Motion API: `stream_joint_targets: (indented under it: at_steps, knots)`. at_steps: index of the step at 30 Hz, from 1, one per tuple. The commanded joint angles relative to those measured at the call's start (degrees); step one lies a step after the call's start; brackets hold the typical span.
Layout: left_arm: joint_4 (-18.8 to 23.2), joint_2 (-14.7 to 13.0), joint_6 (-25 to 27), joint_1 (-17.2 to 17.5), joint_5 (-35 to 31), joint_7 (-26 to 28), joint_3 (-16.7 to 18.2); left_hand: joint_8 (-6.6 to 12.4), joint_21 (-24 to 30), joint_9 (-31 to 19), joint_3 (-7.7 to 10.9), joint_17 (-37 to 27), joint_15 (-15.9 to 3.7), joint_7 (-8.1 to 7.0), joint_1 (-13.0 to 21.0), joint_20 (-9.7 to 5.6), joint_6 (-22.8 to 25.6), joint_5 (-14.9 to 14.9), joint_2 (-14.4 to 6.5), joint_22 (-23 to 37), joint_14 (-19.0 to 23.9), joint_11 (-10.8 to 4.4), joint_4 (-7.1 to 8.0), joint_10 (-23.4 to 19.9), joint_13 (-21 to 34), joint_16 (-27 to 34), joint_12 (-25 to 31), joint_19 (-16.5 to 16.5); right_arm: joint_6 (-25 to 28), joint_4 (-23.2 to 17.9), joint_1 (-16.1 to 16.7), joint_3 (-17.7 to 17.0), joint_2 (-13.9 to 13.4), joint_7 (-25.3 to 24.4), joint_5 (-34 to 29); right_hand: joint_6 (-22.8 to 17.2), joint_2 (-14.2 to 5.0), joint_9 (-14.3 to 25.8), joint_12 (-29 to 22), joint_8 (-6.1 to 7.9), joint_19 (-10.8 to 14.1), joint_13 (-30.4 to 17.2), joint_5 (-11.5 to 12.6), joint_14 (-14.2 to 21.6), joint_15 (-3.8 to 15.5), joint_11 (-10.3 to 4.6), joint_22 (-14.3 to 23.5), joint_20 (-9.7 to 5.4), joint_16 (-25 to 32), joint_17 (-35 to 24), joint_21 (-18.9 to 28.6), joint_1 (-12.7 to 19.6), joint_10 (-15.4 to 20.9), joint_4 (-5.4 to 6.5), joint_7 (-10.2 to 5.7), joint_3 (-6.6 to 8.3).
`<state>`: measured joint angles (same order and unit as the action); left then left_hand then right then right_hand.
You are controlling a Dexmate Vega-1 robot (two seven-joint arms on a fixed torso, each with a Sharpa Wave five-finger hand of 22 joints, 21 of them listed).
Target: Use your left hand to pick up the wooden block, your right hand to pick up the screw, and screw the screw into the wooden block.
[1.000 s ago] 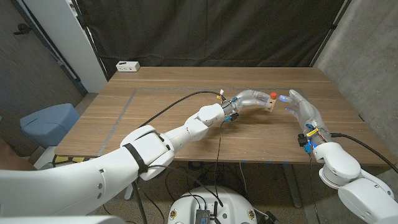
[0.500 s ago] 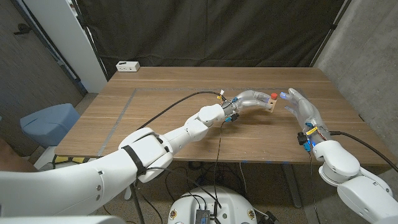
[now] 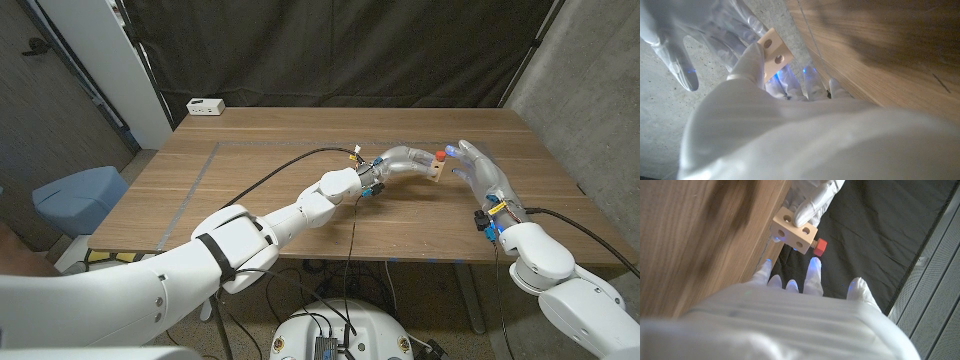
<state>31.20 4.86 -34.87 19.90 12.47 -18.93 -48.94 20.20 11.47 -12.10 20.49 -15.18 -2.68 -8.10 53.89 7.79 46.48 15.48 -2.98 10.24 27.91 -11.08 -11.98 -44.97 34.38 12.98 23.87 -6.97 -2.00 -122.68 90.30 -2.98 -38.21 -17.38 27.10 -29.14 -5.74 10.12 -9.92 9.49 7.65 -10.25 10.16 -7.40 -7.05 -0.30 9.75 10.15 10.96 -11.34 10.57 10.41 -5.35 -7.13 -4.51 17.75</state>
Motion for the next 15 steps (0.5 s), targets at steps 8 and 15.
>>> stream_joint_targets:
  at_steps: [8, 15]
  knots:
    - [-0.67, 0.19, -0.57, -0.39, 0.16, -0.51, 0.02, 1.54, 0.31, -0.28, 3.4, -0.18, -3.62, 0.81, -3.14, 0.11, 4.27, 0.32, -4.16, 0.23, 0.31, -0.04, 3.15, -0.37, 0.11, -0.13, 1.23, -0.13, -0.31, 0.48, -0.93, 1.22, -0.84, 0.08, 0.76, -1.93, -0.04, 0.08, -0.41, 1.3, -0.63, -0.14, -0.15, -0.78, 0.03, -0.24, 0.07, -0.03, 0.11, -0.3, -0.08, -0.59, -0.27, 0.2, 0.34, 0.11]
    - [-0.31, -0.04, -0.56, -0.24, 0.27, -0.59, 0.14, 1.53, 0.31, -0.28, 3.39, -0.15, -3.62, 0.77, -3.25, 0.08, 4.26, 0.32, -4.09, 0.23, 0.37, -0.06, 3.18, -0.33, 0.08, -0.15, 1.2, -0.16, -0.21, 0.11, -0.64, 1.25, -0.96, -0.39, 0.73, -2.99, -0.08, 0.09, -0.71, 1.63, -0.47, -0.13, -0.12, -0.53, 0.15, -0.72, 0.07, -0.09, 0.32, -0.28, 0.08, -0.6, 0.25, 0.18, 0.83, 0.14]
